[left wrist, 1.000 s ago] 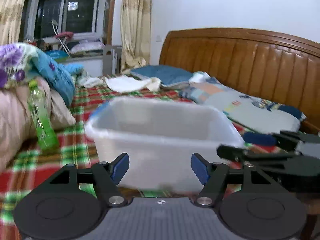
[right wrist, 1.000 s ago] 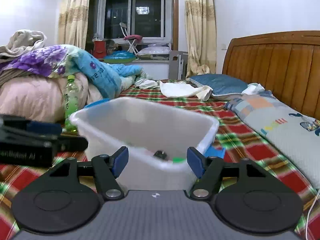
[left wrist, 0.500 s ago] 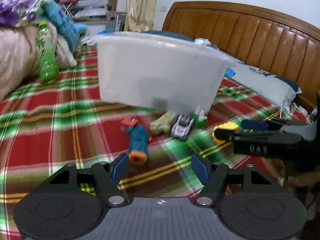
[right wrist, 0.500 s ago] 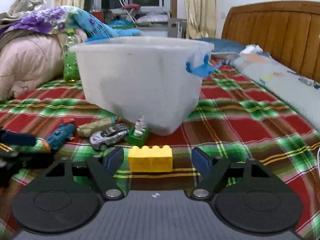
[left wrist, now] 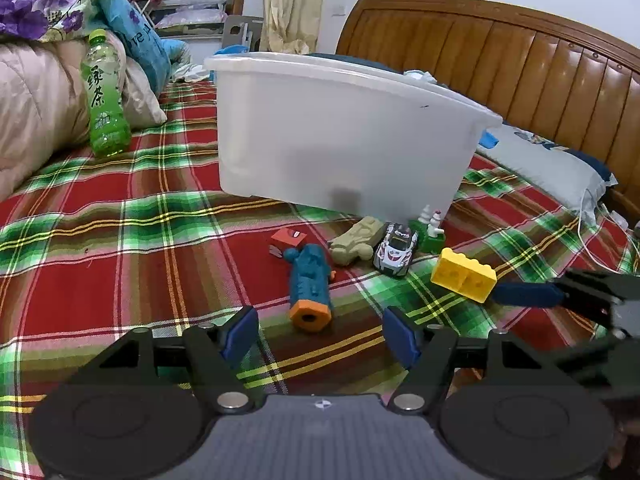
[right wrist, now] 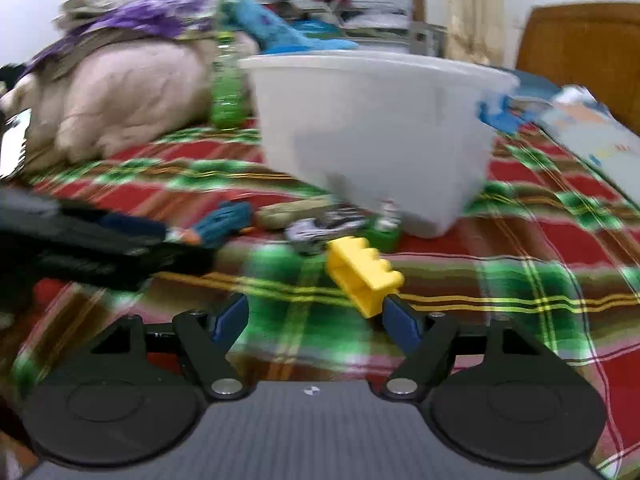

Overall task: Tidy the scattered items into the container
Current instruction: 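Move both open tools back toward the yellow brick and teal toy gun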

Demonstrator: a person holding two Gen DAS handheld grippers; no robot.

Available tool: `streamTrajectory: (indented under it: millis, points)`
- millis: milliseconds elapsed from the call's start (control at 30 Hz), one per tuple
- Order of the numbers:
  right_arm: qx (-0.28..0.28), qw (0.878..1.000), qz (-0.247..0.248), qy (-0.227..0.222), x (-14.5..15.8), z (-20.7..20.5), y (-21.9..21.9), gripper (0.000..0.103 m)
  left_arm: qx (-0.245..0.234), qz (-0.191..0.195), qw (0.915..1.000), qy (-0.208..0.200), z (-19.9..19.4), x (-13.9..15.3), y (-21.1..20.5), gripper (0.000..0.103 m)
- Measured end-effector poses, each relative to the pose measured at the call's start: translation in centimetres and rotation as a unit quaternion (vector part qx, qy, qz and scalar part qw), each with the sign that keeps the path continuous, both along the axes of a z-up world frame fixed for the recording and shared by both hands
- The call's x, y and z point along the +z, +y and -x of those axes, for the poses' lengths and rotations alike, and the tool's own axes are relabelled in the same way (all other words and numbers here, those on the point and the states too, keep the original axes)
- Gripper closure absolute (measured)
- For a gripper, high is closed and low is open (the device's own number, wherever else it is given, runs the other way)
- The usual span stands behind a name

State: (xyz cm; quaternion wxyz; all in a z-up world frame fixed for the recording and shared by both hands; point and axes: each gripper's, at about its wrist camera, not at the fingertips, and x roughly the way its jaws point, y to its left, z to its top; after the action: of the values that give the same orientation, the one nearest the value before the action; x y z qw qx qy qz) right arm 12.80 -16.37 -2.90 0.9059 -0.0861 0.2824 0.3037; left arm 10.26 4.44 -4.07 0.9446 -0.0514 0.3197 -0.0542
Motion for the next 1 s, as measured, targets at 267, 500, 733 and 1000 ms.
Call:
streamTrajectory:
  millis: [267,500,733,1000]
  points:
    - [-0.054,0.998,0.022,-0.038,0.6,-2.7,-0.6,0.043,-0.008,-0.010,0.9999,-0.002,-1.6,0.2,-0.8,0.031]
    - [-0.036,0.999,0.035,-0.014,-0.9,-3.7,0.1,0.071,0.000,-0.009,0.9999,0.005,-2.9,0.1,-0.9,0.031]
    - [-0.050,0.999,0.012,-0.004,-1.4,-2.0,0.1,0.071,-0.002,-0.027,0.9995,0.019,-3.8,-1.1,-1.8,0.031]
    - [-0.074,0.997,0.024,-0.027,-2.0,-2.4,0.3,0.032,-0.018,-0.025,0.9993,-0.022,-2.2,-2.0,-1.8,0.023]
